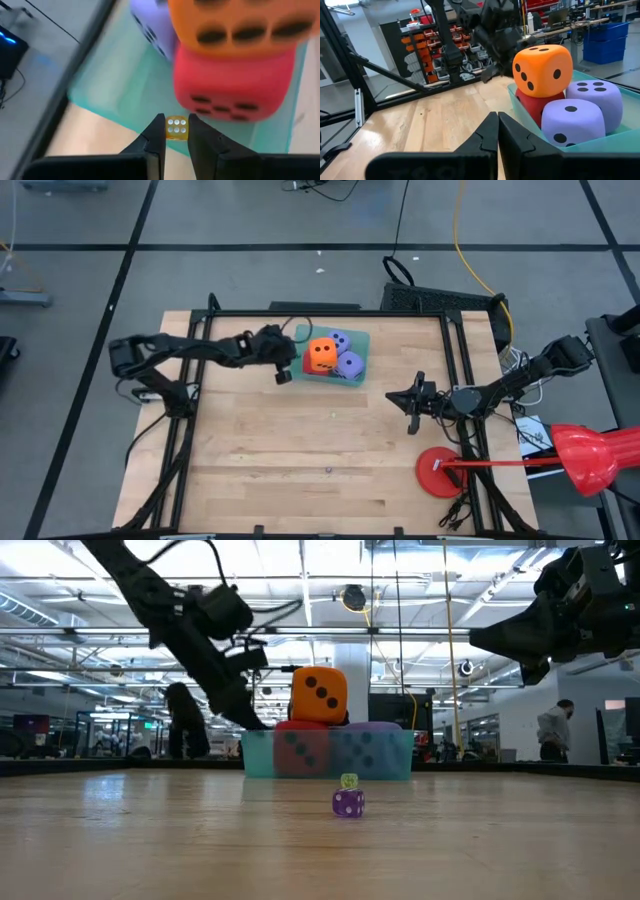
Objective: Pick & Place Dice
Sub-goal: Put the small yellow dice into the blue bin, then put the small purple dice into the blue bin
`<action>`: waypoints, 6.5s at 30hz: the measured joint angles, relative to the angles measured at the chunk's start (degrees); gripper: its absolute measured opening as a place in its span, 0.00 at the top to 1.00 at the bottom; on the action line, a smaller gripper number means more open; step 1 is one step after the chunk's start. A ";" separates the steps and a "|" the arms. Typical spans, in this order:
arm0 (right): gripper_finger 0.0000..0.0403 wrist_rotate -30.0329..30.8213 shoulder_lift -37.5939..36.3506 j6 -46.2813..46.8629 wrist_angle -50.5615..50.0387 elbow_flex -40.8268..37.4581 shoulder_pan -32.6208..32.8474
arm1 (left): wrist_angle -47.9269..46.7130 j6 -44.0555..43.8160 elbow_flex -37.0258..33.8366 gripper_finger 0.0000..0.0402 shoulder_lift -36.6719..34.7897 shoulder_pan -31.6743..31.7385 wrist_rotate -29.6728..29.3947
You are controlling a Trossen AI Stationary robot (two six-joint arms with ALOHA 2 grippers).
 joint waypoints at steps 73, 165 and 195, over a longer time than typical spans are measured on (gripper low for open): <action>0.99 0.02 0.00 0.22 0.15 0.01 0.30 | 11.06 -17.67 -26.97 0.99 -52.64 -6.12 11.43; 0.99 -1.61 0.02 0.42 1.86 0.02 0.30 | 14.02 -18.56 15.98 0.87 22.43 -41.05 10.15; 0.99 -1.26 0.22 1.70 -0.34 0.02 0.34 | 32.95 -19.40 -31.02 0.84 -38.40 -5.49 12.45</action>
